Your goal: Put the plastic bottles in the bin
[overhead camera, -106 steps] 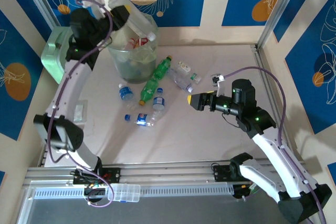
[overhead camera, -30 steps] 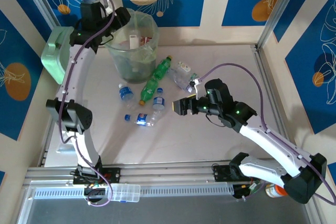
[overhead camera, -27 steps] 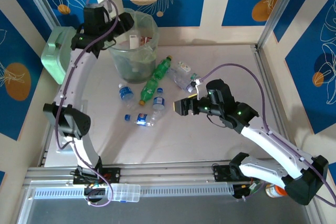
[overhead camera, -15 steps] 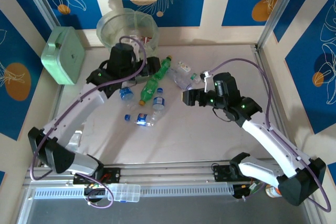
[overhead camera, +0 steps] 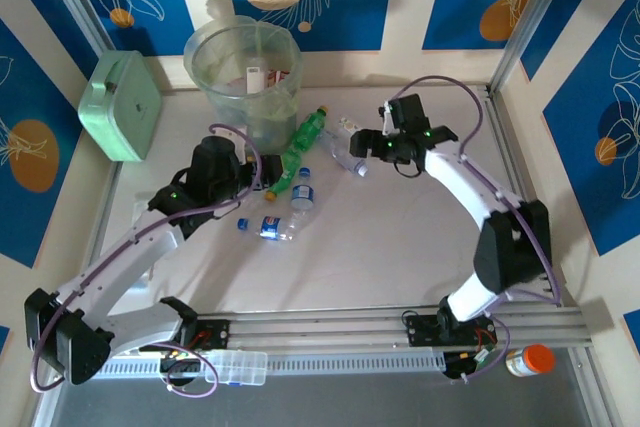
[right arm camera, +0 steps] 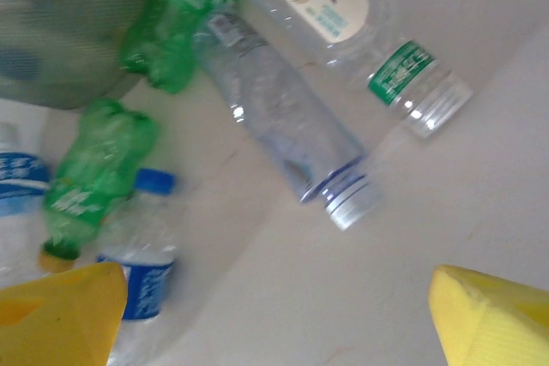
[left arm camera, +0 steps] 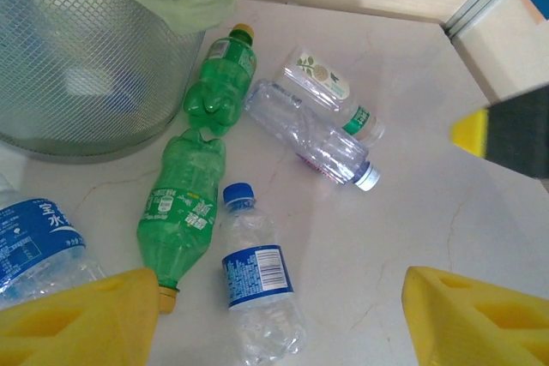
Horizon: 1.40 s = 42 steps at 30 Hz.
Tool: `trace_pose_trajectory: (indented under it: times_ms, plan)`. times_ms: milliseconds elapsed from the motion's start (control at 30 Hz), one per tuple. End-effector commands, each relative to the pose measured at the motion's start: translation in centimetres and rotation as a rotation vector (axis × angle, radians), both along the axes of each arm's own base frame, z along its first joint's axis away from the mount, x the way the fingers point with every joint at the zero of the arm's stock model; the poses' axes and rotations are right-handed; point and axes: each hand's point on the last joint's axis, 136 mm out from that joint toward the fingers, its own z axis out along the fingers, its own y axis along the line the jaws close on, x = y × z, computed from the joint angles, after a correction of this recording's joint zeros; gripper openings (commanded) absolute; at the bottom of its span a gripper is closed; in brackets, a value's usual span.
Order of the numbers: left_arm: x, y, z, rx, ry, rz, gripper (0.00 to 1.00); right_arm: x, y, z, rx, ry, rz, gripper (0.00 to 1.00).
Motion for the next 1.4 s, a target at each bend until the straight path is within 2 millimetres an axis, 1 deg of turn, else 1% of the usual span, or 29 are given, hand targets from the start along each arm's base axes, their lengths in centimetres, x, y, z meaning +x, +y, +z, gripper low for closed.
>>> trace_pose_trajectory:
  times_ms: [0, 67, 133, 167, 300, 433, 467, 600, 733, 900, 1033, 1133, 1367]
  plan:
    - [0.2, -0.9, 1.4, -0.030, -0.055, -0.042, 0.74, 2.7, -1.2, -1.7, -0.142, 0.021, 0.021, 0.92]
    - [0.1, -1.0, 1.4, -0.038, -0.049, -0.043, 0.74, 4.3, -1.8, -3.0, -0.231, 0.049, 0.036, 0.93]
    - [0.0, -1.0, 1.7, -0.047, -0.058, -0.044, 0.74, 5.7, -1.9, -3.4, -0.250, 0.066, 0.050, 0.96]
    - [-0.1, -1.0, 1.9, -0.047, -0.064, -0.050, 0.74, 6.3, -1.6, -3.5, -0.234, 0.071, 0.066, 1.00]
    - [-0.2, -0.9, 2.4, -0.052, -0.079, -0.055, 0.75, 8.4, -0.4, -4.3, -0.220, 0.117, 0.110, 0.99]
    - [-0.2, -0.9, 2.3, -0.047, -0.077, -0.055, 0.75, 9.6, 1.3, -6.2, -0.219, 0.153, 0.175, 0.99]
    - [-0.2, -0.9, 2.2, -0.043, -0.077, -0.052, 0.75, 9.8, 1.5, -6.8, -0.228, 0.165, 0.189, 0.99]
    - [-0.1, -0.9, 1.8, -0.036, -0.070, -0.052, 0.75, 11.0, 1.6, -8.3, -0.252, 0.189, 0.197, 0.99]
    - [0.1, -1.3, 1.2, -0.037, -0.047, -0.059, 0.75, 11.8, 1.5, -9.0, -0.247, 0.192, 0.183, 1.00]
    - [0.3, -1.4, 0.8, -0.034, -0.038, -0.059, 0.75, 12.2, 2.6, -10.1, -0.213, 0.214, 0.200, 0.97]
    - [0.4, -1.5, 0.3, -0.026, -0.023, -0.061, 0.76, 12.5, 3.0, -11.4, -0.237, 0.229, 0.212, 0.97]
    - [0.4, -1.6, 0.4, -0.031, -0.022, -0.066, 0.76, 12.6, 3.2, -12.2, -0.232, 0.242, 0.215, 0.95]
    - [0.4, -1.7, 0.1, -0.031, -0.009, -0.068, 0.76, 12.3, 3.2, -12.9, -0.247, 0.260, 0.216, 0.86]
